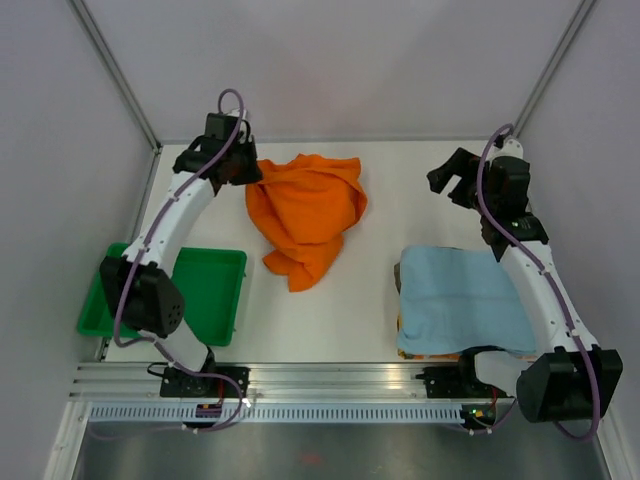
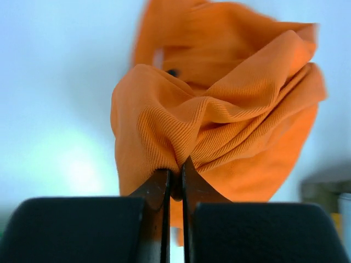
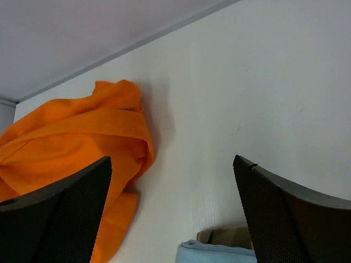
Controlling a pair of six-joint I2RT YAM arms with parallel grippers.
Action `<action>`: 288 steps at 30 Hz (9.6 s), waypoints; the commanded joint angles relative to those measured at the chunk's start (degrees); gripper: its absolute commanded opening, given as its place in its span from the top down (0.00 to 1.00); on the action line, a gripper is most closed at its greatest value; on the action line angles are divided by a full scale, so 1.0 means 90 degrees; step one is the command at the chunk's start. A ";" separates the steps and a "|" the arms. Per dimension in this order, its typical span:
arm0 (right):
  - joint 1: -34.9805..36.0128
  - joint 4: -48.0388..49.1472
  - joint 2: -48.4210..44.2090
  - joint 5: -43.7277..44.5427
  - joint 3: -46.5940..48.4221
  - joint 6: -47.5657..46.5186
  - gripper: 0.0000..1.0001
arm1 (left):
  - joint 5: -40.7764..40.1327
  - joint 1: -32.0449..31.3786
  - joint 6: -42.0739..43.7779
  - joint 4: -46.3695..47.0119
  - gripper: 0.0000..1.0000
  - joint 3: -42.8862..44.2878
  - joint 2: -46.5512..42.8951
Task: Fold and stack the trousers
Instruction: Move the trousers to the center of the board, then flatten the trousers out
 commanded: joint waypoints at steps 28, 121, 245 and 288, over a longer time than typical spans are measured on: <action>0.3556 0.2785 0.5789 -0.1455 0.2849 -0.1654 0.04 | -0.0424 0.3372 0.0668 0.0081 0.98 -0.0558 0.0180; 0.2239 -0.1250 0.2819 0.0610 0.3445 -0.6247 1.00 | -0.0590 0.1526 0.1284 -0.0721 0.98 -0.0255 -0.1474; 0.1349 -0.0525 0.4305 -0.0800 0.2683 -0.2485 0.05 | -0.0766 0.1956 -0.2017 0.0121 0.87 -0.5618 -0.3873; 0.2208 -0.1060 0.5934 0.0429 0.3062 -0.0805 0.09 | -0.0229 0.3793 -0.0524 0.0042 0.00 0.0410 -0.1263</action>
